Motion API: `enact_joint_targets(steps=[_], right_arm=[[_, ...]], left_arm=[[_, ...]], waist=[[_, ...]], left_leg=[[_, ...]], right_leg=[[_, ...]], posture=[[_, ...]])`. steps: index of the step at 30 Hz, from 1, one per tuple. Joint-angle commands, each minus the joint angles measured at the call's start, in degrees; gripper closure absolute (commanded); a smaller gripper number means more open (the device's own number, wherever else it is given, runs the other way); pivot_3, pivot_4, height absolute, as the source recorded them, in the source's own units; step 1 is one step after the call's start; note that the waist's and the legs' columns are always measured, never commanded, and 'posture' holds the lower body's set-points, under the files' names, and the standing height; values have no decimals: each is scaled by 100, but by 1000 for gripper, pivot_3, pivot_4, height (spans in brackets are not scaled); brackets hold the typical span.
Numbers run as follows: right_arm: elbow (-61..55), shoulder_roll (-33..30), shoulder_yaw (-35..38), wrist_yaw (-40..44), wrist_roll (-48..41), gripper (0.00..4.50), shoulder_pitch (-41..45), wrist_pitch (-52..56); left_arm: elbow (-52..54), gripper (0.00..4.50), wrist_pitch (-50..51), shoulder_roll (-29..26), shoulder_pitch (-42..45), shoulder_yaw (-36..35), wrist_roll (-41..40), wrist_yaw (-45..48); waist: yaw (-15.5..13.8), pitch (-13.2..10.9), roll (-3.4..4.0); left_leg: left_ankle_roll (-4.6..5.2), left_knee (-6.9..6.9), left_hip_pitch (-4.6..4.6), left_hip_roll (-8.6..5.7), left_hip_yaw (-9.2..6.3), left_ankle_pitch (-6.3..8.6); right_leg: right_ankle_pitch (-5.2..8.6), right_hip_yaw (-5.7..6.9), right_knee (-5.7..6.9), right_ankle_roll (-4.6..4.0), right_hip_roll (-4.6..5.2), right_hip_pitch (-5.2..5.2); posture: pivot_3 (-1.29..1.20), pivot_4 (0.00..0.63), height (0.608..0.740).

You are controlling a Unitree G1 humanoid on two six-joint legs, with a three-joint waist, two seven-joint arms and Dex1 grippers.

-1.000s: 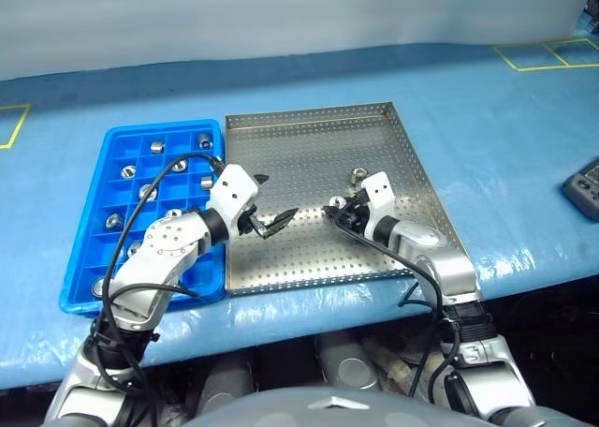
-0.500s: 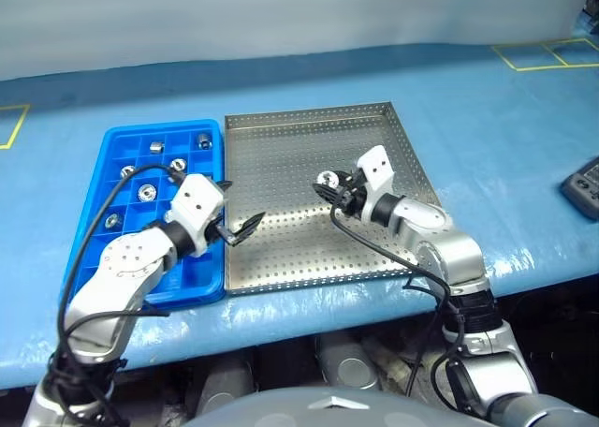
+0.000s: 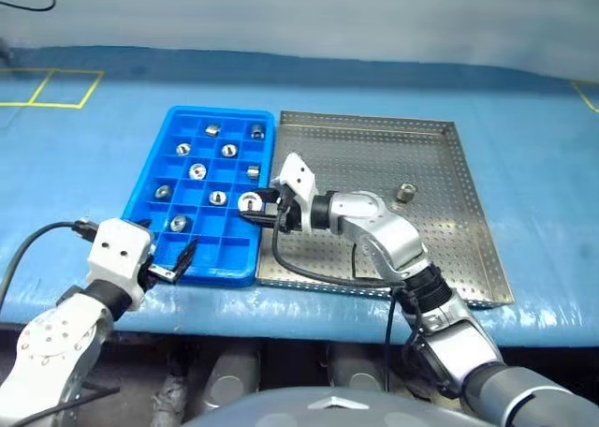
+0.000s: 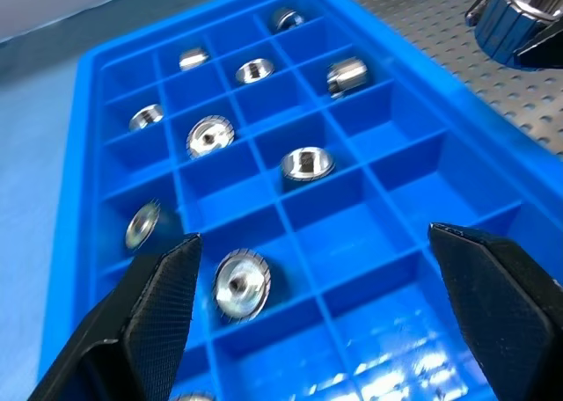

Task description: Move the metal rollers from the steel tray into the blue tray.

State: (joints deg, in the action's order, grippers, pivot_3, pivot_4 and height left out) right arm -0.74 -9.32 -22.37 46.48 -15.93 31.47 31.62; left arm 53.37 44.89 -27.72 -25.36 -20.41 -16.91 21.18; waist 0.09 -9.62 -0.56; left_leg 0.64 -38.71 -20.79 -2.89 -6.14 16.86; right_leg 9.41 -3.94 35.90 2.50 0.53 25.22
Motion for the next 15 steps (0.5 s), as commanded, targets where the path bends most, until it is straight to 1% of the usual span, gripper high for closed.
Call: enact_joint_targets(steps=[1, 4, 9, 12, 15], right_arm=[[185, 134, -84, 192, -1, 2638, 187, -178], [487, 245, -165, 270, 74, 2638, 262, -272], [895, 398, -124, 294, 184, 2638, 335, -408], [1289, 562, 66, 27, 251, 2638, 398, -493], [1420, 599, 124, -5, 291, 2638, 425, -562]], left_arm=[[437, 0, -5, 124, -175, -195, -29, -111], [507, 0, 35, 134, -204, -193, -44, -139], [532, 0, 171, 34, 2, -255, -102, -132], [497, 0, 223, -41, 175, -178, -143, -120], [458, 0, 268, -75, 290, -83, -148, -133]], waist=[[-67, 0, 0], [-127, 0, 0], [-157, -1, 1], [-154, 0, 1], [-157, 0, 1]], left_leg=[[-2, 0, 0, 0, -4, -1], [-12, 0, 3, 0, -14, -7], [-22, 2, 6, 0, -23, -13], [-24, 3, 7, 0, -24, -14], [-27, 9, 7, 0, -23, -15]], right_leg=[[3, 4, 1, 0, -2, -1], [22, 14, 6, 17, -4, -4], [22, 24, 11, 12, -14, -7], [21, 25, 11, 11, -19, -7], [18, 24, 11, 5, -23, -4]], posture=[[198, 150, 740], [206, 150, 740], [203, 150, 740], [199, 150, 740], [183, 150, 740]])
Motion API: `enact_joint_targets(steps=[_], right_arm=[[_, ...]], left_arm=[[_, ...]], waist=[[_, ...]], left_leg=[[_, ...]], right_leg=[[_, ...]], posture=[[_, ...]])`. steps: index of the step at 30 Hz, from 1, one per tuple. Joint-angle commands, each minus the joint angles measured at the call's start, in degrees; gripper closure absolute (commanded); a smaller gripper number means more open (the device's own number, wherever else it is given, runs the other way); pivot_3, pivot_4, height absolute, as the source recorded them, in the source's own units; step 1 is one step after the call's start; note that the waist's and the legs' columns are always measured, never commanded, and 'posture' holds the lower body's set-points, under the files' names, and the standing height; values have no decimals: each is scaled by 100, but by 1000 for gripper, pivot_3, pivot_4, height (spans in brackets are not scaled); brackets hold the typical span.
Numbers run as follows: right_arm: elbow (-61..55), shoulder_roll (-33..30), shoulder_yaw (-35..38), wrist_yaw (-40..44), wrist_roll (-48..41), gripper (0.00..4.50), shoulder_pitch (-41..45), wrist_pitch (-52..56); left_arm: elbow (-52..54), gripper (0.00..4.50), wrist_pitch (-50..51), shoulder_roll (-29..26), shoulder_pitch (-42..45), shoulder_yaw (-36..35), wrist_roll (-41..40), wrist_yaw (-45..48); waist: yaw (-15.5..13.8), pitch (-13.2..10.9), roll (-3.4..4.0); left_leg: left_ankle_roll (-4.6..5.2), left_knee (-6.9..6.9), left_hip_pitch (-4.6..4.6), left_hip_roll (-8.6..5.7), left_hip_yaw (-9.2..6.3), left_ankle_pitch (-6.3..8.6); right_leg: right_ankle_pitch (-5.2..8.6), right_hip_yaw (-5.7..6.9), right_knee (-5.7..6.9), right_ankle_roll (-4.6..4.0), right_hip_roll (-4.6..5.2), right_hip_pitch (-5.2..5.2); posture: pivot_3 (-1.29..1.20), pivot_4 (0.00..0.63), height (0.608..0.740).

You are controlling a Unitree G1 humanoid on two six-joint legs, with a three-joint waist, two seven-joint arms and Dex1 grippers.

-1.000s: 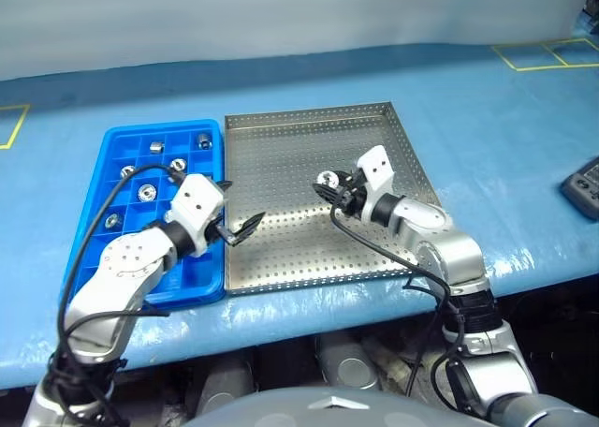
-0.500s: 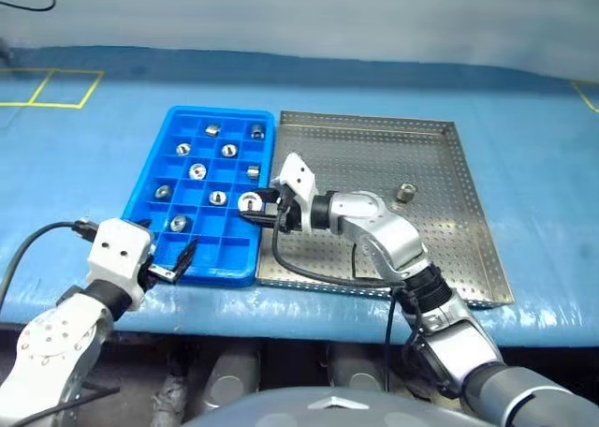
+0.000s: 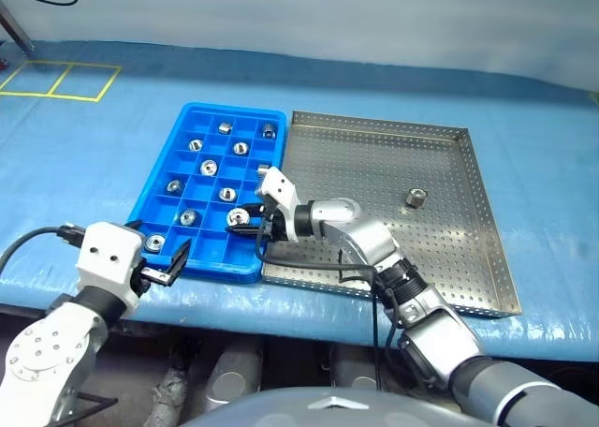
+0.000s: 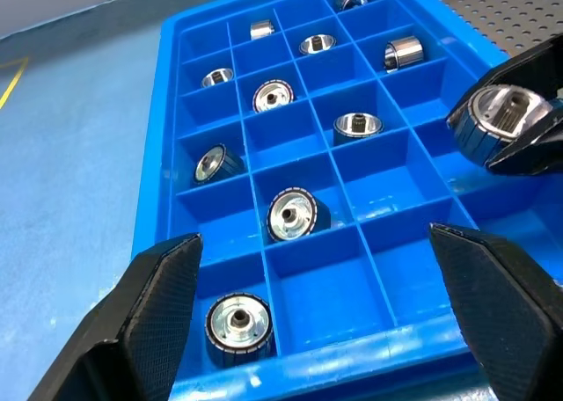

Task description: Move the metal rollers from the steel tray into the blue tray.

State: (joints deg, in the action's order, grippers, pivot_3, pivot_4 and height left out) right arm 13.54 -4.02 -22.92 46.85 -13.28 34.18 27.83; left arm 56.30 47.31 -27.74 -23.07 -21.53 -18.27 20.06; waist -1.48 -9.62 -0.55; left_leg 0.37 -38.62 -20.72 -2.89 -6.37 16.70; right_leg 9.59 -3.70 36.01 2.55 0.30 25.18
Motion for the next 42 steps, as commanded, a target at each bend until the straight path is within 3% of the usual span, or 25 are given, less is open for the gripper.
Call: enact_joint_targets(steps=[1, 10, 18, 26, 33, 38, 42], right_arm=[[-1, 69, 193, -49, 26, 2638, 158, -191], [-34, -14, 155, 84, 138, 2638, 120, -196], [-221, -32, 242, 110, 133, 54, 17, -445], [-1215, -100, 1373, -932, -157, 54, -235, -301], [-1789, -1084, 2345, -2078, 258, 54, -807, 145], [-2051, -1483, 2755, -2468, 291, 54, -1262, 420], [-2082, -1425, 3012, -2625, 163, 54, -1479, 436]], left_arm=[[146, 0, 30, -82, 96, 61, -12, -21], [64, 0, 30, -104, 229, 210, -14, -11], [7, 0, -2, -127, 308, 263, -17, 14], [-313, 0, -164, -59, 951, 931, -75, 79], [-1398, 0, -506, -30, 2546, 2121, 50, 376], [-2378, 0, -994, 152, 3539, 2742, 189, 661], [-2965, 0, -1319, 340, 4059, 3075, 280, 862]], waist=[[-2, 0, 0], [22, 0, 0], [34, 0, 0], [49, 0, 0], [132, 2, -2], [506, 3, -1], [823, 3, -1]], left_leg=[[-1, 1, 0, 0, 0, 0], [-4, 14, 2, 0, 0, -3], [-6, 16, 4, 0, -2, -4], [-11, 29, 2, -1, -2, -7], [-18, 35, 0, -19, 15, -22], [-14, 43, -5, -15, 49, -24], [16, 45, -4, 2, 67, -5]], right_leg=[[-3, 0, 0, -6, 1, 0], [-12, 1, -4, -26, 1, 2], [4, 2, -4, -2, 5, 1], [1, 2, -6, -8, 12, 6], [-14, 6, -11, -28, 17, 1], [-16, -26, -14, -23, 27, 17], [-18, -41, -15, -21, 21, 22]], posture=[[183, 150, 740], [164, 150, 740], [152, 150, 740], [67, 150, 740], [-85, 150, 740], [-199, 150, 740], [-269, 150, 740]])
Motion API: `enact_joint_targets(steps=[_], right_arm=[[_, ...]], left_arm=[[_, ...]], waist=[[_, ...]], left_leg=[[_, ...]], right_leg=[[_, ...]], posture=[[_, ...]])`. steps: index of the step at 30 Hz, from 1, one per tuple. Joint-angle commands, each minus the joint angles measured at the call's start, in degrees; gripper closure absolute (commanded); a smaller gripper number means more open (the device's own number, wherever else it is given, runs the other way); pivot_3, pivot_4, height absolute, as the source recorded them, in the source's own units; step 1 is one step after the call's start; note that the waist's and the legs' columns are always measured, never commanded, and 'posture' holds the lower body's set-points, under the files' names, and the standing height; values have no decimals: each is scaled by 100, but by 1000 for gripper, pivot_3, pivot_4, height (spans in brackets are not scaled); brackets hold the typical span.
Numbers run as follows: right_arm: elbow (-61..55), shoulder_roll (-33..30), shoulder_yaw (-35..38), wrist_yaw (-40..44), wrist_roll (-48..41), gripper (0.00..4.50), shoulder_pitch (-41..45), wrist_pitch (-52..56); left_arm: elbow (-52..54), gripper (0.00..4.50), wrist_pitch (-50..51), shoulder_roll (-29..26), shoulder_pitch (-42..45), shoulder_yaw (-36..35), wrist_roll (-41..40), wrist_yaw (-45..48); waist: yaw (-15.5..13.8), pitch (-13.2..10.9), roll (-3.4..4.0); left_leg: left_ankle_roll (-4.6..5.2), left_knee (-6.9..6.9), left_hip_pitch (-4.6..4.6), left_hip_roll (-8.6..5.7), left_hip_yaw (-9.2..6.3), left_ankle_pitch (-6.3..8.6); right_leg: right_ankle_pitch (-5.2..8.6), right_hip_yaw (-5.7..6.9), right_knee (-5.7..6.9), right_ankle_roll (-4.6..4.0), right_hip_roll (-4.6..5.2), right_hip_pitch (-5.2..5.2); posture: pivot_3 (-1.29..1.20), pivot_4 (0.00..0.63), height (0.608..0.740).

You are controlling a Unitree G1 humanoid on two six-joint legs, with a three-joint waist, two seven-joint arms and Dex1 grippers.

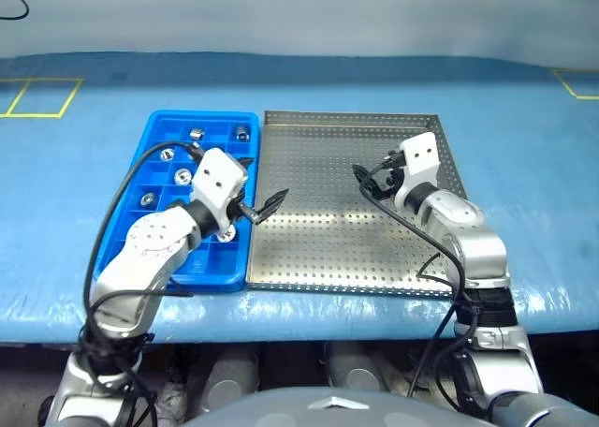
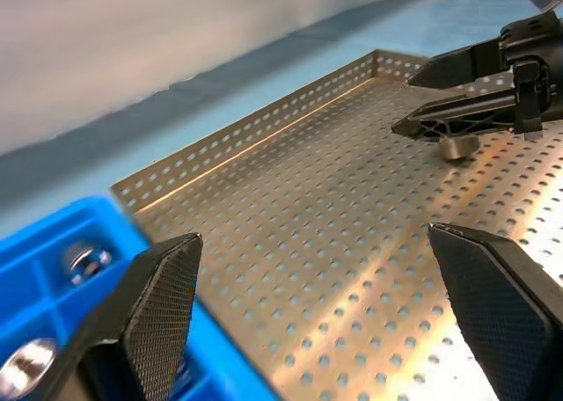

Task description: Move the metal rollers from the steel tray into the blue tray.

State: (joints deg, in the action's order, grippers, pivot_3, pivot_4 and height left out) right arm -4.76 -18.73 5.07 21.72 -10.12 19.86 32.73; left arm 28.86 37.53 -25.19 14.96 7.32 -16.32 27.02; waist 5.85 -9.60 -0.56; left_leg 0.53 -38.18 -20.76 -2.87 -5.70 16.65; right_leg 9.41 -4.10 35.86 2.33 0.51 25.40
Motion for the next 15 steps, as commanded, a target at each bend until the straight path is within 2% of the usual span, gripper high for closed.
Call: enact_joint_targets(steps=[1, 3, 9, 15], right_arm=[[-209, 117, 286, -126, -237, 54, -59, -125], [-17, 284, 480, -152, -450, 54, -11, -246], [430, 357, 395, -174, -479, 54, 109, -335], [800, 441, 292, -100, -525, 54, 225, -437]], left_arm=[[-305, 0, -403, 108, 316, 223, 97, 214], [-451, 0, -499, 145, 392, 274, 103, 282], [-529, 0, -622, 101, 296, 310, 134, 393], [-397, 0, -562, 14, 59, 184, 119, 327]], waist=[[159, 0, 0], [322, 0, 0], [692, 0, 0], [829, 0, 0]], left_leg=[[1, -1, 0, 2, 3, 1], [3, -2, 4, 4, 13, 2], [14, -10, 9, 3, 43, 3], [21, -11, 17, 5, 56, 4]], right_leg=[[0, -2, 0, 1, -1, -1], [-3, -13, 4, 5, -3, 0], [1, -47, 4, 52, -26, -3], [-4, -77, 6, 66, -36, -3]], posture=[[-281, 150, 740], [-288, 150, 740], [-285, 150, 740], [-258, 150, 740]])
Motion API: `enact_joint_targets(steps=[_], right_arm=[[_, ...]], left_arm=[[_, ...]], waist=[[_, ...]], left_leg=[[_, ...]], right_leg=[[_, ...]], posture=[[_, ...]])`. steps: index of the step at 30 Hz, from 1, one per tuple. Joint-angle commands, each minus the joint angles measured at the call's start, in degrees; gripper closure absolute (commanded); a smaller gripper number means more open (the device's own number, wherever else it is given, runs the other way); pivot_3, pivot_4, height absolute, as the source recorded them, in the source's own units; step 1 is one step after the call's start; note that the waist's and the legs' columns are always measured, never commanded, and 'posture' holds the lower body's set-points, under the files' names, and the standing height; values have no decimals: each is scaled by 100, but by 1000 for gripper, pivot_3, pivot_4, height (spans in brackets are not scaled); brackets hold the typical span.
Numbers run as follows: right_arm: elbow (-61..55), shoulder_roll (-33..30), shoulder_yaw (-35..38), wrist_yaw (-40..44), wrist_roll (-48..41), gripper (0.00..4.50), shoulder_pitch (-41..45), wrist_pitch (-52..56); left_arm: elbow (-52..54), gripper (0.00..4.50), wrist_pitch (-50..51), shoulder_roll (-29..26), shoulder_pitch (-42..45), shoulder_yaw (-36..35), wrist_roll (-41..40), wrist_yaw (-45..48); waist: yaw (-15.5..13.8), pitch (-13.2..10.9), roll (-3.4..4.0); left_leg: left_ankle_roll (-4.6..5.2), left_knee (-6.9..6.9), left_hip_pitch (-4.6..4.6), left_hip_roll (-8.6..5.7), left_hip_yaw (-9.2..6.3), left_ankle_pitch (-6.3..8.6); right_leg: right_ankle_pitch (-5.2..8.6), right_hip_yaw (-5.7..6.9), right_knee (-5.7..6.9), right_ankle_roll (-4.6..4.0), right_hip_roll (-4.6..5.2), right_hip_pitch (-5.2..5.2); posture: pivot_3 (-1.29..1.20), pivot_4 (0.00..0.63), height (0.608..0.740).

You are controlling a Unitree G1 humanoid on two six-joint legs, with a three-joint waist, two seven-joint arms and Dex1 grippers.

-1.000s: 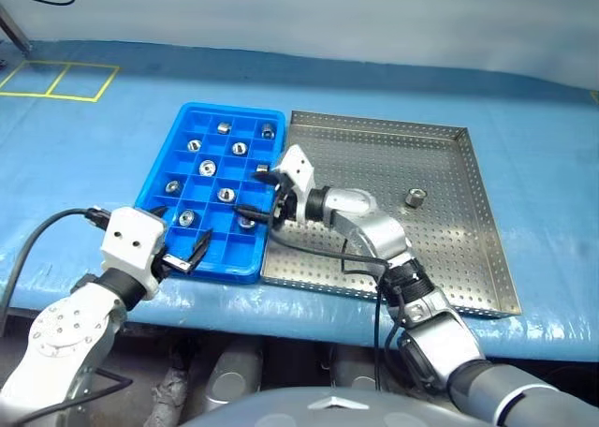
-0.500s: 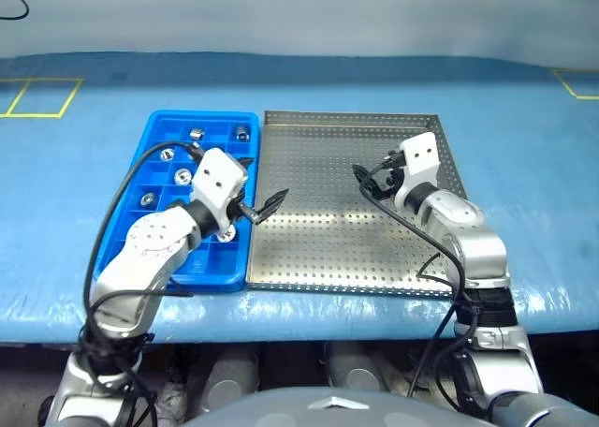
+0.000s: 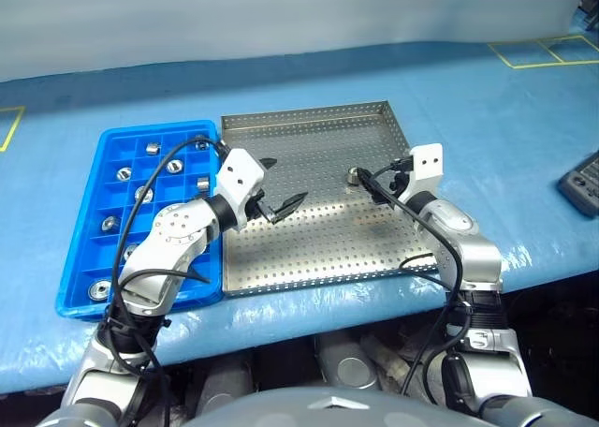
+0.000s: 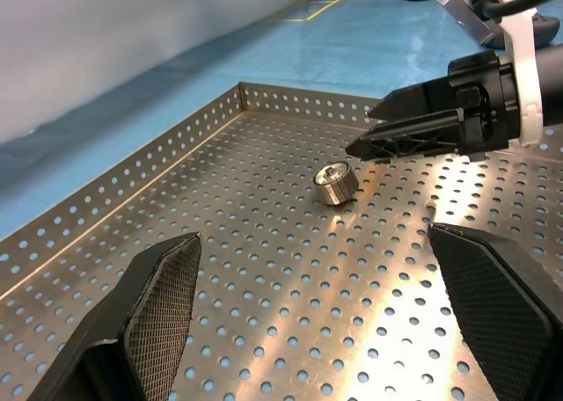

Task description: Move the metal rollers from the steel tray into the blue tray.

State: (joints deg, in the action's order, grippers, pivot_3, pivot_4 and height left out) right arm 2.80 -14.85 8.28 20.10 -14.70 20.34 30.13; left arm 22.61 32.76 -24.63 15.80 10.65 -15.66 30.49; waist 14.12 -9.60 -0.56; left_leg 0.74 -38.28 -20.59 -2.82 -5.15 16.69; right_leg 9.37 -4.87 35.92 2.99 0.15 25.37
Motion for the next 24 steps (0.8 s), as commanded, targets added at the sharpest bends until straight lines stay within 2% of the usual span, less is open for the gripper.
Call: enact_joint_targets(steps=[1, 7, 24], right_arm=[[86, 63, -51, 79, -69, 54, 205, -193], [297, 136, -166, 176, -70, 54, 457, -286], [2114, 321, -276, 270, 76, 54, 1084, -873]], left_arm=[[250, 0, -78, -51, -49, -158, 49, -35], [313, 0, -57, -68, -129, -184, 40, -80], [423, 0, 0, -118, -220, -212, 55, -139]], waist=[[3, 0, 0], [-13, 0, 0], [-20, 0, 0]], left_leg=[[0, 0, 0, 0, 1, 0], [9, -2, 4, -1, 17, 2], [30, -10, 5, -4, 41, 14]], right_leg=[[-1, -4, 0, 2, -4, 1], [-9, -34, -2, 16, -10, 3], [-35, -62, -6, -1, -8, 7]], posture=[[-251, 150, 740], [-245, 150, 740], [-227, 150, 740]])
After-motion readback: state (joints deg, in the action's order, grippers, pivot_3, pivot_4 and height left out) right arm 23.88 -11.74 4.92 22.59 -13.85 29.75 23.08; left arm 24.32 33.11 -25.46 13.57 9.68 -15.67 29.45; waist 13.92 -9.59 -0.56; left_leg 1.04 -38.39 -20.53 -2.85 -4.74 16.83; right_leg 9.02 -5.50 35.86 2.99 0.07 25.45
